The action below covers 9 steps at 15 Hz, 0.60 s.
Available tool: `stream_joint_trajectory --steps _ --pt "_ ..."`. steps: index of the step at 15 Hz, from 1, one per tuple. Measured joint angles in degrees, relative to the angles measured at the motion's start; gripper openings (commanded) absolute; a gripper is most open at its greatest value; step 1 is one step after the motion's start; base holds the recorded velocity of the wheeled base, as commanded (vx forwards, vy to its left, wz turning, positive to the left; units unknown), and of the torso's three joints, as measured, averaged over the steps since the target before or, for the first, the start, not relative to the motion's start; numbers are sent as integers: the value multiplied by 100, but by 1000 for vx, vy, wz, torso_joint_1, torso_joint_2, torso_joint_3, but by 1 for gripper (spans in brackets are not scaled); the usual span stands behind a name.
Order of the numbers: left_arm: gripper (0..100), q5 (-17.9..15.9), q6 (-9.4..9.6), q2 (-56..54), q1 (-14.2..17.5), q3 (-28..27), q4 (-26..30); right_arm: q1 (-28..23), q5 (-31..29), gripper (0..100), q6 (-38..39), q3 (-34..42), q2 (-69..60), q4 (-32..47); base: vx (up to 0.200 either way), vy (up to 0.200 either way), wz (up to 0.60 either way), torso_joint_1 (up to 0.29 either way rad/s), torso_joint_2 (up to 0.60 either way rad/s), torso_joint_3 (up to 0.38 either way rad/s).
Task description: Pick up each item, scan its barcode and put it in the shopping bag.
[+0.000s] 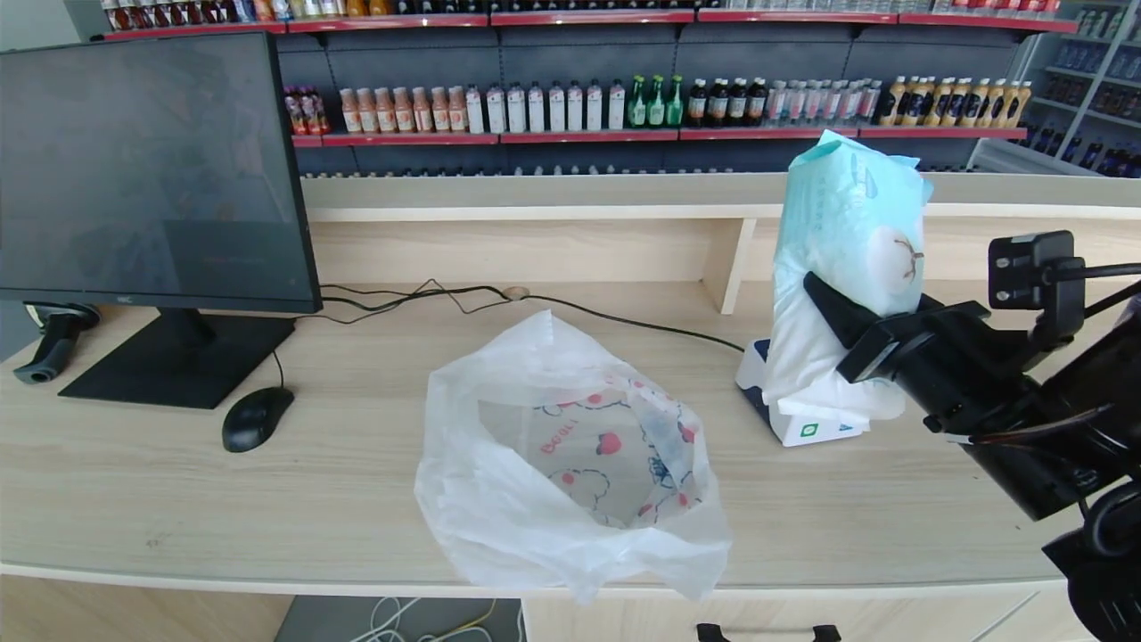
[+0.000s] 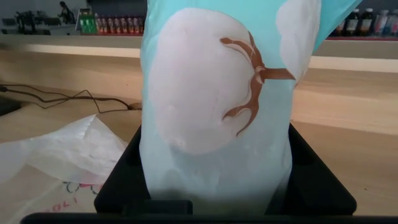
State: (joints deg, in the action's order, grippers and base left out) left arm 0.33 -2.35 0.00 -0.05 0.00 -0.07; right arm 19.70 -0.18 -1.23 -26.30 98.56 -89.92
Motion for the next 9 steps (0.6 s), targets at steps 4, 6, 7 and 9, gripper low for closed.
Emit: stream_joint_trajectory --steps 4,6,7,9 --pt "100 0 1 0 0 0 0 -38 -11 0 26 -33 201 0 0 0 0 0 0 0" --pt "100 5 -5 0 0 0 0 -107 -9 0 52 -121 321 -2 0 0 0 0 0 0" --pt "100 7 -7 0 0 0 0 -195 -9 0 85 -179 400 -2 0 0 0 0 0 0" --pt "100 7 -21 0 2 0 0 -344 -11 0 112 -276 538 -2 0 0 0 0 0 0"
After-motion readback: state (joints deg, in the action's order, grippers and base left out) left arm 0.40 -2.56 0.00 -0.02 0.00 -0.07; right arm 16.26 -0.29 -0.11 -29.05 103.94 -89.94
